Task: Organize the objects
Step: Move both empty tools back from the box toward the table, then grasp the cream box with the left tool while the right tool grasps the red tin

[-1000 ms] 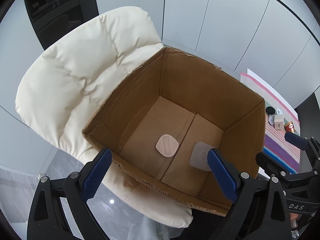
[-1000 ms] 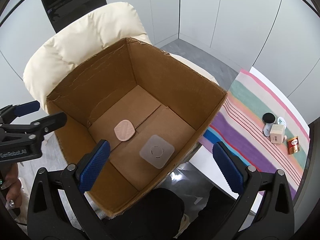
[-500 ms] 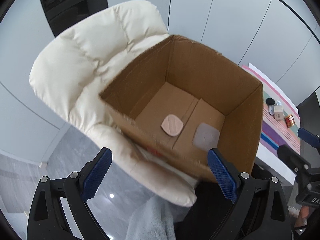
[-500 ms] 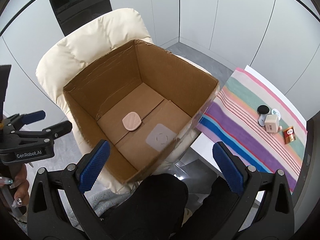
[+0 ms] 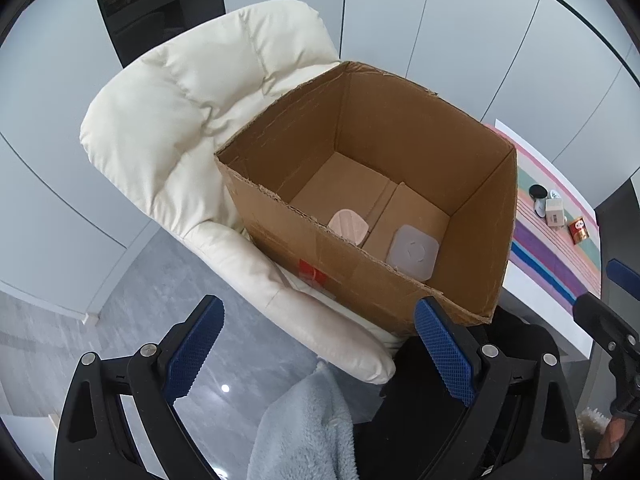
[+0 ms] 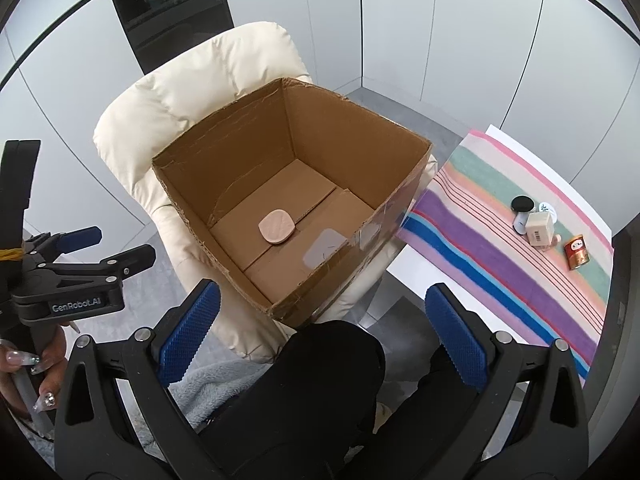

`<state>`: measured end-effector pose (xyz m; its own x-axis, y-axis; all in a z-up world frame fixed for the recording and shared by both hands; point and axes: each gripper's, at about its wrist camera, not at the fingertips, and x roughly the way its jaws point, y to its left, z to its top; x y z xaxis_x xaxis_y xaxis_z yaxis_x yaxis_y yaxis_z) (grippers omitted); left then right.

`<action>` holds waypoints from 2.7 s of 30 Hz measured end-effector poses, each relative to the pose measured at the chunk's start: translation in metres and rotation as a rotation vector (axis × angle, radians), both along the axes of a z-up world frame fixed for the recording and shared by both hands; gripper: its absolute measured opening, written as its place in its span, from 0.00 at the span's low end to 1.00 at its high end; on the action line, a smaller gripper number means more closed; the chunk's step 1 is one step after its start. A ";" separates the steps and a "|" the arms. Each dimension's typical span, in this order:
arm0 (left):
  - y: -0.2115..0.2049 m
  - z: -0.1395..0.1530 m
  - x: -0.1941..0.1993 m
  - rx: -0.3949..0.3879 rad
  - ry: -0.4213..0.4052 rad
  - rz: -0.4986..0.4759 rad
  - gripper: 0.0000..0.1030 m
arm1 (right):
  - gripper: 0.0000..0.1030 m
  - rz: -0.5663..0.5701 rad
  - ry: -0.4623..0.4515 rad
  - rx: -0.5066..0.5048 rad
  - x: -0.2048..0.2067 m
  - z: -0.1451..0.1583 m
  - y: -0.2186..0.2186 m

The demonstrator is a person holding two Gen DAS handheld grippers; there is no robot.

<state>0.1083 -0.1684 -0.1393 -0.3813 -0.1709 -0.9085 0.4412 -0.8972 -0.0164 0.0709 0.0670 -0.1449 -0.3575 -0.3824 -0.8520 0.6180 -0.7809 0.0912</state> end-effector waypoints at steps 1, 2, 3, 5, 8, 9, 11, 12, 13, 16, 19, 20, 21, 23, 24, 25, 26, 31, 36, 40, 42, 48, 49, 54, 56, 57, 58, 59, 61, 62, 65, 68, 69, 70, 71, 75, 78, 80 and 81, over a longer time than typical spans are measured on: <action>0.000 0.000 0.000 -0.005 0.002 -0.001 0.94 | 1.00 -0.002 0.002 -0.002 0.001 0.001 0.001; 0.001 0.000 -0.001 -0.009 0.000 -0.002 0.94 | 1.00 -0.004 0.005 -0.002 0.002 0.001 0.001; 0.002 -0.001 -0.002 -0.012 -0.004 -0.003 0.94 | 1.00 -0.006 0.009 -0.001 0.002 0.002 0.002; 0.003 -0.003 -0.004 -0.009 -0.006 -0.007 0.94 | 1.00 -0.013 0.011 0.000 0.002 0.002 0.005; 0.006 -0.003 -0.008 -0.009 0.001 -0.014 0.94 | 1.00 -0.030 0.010 -0.006 0.001 0.002 0.011; 0.008 -0.002 -0.010 -0.007 0.004 -0.018 0.94 | 1.00 -0.037 0.010 -0.007 0.000 0.003 0.014; 0.011 -0.002 -0.017 0.004 0.009 -0.031 0.94 | 1.00 -0.052 0.012 -0.008 -0.002 0.003 0.019; 0.014 -0.002 -0.020 0.009 0.010 -0.039 0.94 | 1.00 -0.064 0.013 -0.006 -0.003 0.003 0.024; 0.019 -0.003 -0.026 0.013 0.012 -0.054 0.94 | 1.00 -0.074 0.015 -0.004 -0.004 0.003 0.028; 0.035 -0.002 -0.039 0.009 0.017 -0.099 0.94 | 1.00 -0.110 0.023 0.003 -0.009 0.004 0.042; 0.059 -0.003 -0.056 0.000 0.016 -0.162 0.94 | 1.00 -0.155 0.029 0.011 -0.014 0.006 0.060; 0.066 -0.003 -0.060 -0.001 0.016 -0.180 0.94 | 1.00 -0.170 0.029 0.012 -0.016 0.006 0.067; 0.072 -0.003 -0.064 -0.003 0.017 -0.194 0.94 | 1.00 -0.186 0.029 0.012 -0.018 0.006 0.074; 0.086 -0.002 -0.072 -0.007 0.018 -0.226 0.94 | 1.00 -0.218 0.028 0.012 -0.022 0.006 0.090; 0.093 -0.002 -0.076 -0.008 0.019 -0.242 0.94 | 1.00 -0.239 0.027 0.011 -0.024 0.006 0.099; 0.102 -0.003 -0.082 -0.008 0.018 -0.260 0.94 | 1.00 -0.255 0.026 0.010 -0.026 0.005 0.108; 0.109 -0.003 -0.087 -0.008 0.017 -0.276 0.94 | 1.00 -0.271 0.023 0.010 -0.028 0.005 0.115; 0.150 -0.006 -0.109 -0.011 0.010 -0.363 0.94 | 1.00 -0.355 0.011 0.010 -0.037 0.001 0.157; 0.187 -0.006 -0.126 -0.020 0.012 -0.439 0.94 | 1.00 -0.427 0.011 0.009 -0.039 -0.001 0.196; 0.219 -0.009 -0.134 -0.035 0.010 -0.500 0.94 | 1.00 -0.485 0.013 0.005 -0.038 -0.001 0.225; 0.233 -0.009 -0.137 -0.047 0.013 -0.528 0.94 | 1.00 -0.511 0.014 0.004 -0.037 0.000 0.239; 0.269 -0.009 -0.142 -0.087 0.011 -0.599 0.94 | 1.00 -0.595 0.031 0.003 -0.032 -0.004 0.283; 0.274 -0.010 -0.143 -0.092 0.010 -0.607 0.94 | 1.00 -0.604 0.034 0.004 -0.031 -0.005 0.289; 0.289 -0.012 -0.146 -0.113 0.006 -0.642 0.94 | 1.00 -0.641 0.041 0.006 -0.030 -0.011 0.315; 0.293 -0.012 -0.147 -0.123 0.009 -0.659 0.94 | 1.00 -0.645 0.041 0.006 -0.030 -0.013 0.321; 0.295 -0.012 -0.148 -0.127 0.011 -0.663 0.94 | 1.00 -0.647 0.044 0.003 -0.031 -0.014 0.324; 0.296 -0.012 -0.150 -0.129 0.012 -0.663 0.94 | 1.00 -0.651 0.050 0.001 -0.033 -0.014 0.329; 0.296 -0.012 -0.153 -0.129 0.013 -0.663 0.94 | 1.00 -0.656 0.056 0.000 -0.033 -0.015 0.331; 0.299 -0.012 -0.158 -0.134 0.018 -0.659 0.94 | 1.00 -0.665 0.065 -0.007 -0.037 -0.017 0.338; 0.300 -0.012 -0.161 -0.136 0.018 -0.659 0.94 | 1.00 -0.667 0.066 -0.010 -0.040 -0.019 0.341; 0.306 -0.014 -0.171 -0.141 0.016 -0.667 0.94 | 1.00 -0.673 0.063 -0.016 -0.052 -0.027 0.348; 0.310 -0.018 -0.183 -0.140 0.011 -0.673 0.94 | 1.00 -0.668 0.049 -0.022 -0.066 -0.037 0.352; 0.312 -0.020 -0.187 -0.137 0.010 -0.675 0.94 | 1.00 -0.664 0.047 -0.019 -0.073 -0.041 0.352; 0.315 -0.023 -0.195 -0.132 0.008 -0.677 0.94 | 1.00 -0.660 0.048 -0.016 -0.078 -0.044 0.353; 0.317 -0.026 -0.201 -0.129 0.006 -0.679 0.94 | 1.00 -0.657 0.048 -0.013 -0.084 -0.048 0.353; 0.335 -0.043 -0.233 -0.069 -0.008 -0.714 0.94 | 1.00 -0.660 0.029 -0.015 -0.116 -0.069 0.358; 0.349 -0.062 -0.261 0.033 -0.005 -0.754 0.94 | 1.00 -0.634 0.025 -0.049 -0.143 -0.089 0.363; 0.360 -0.077 -0.280 0.069 0.000 -0.772 0.94 | 1.00 -0.628 0.015 -0.065 -0.162 -0.104 0.368; 0.365 -0.083 -0.288 0.074 0.000 -0.774 0.94 | 1.00 -0.630 0.015 -0.071 -0.174 -0.113 0.371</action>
<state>-0.1798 0.1966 -0.2221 -0.3672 0.2051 -0.9072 -0.3105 -0.9465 -0.0883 -0.1028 0.4376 -0.2579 -0.5443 -0.1501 -0.8253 0.0434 -0.9876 0.1509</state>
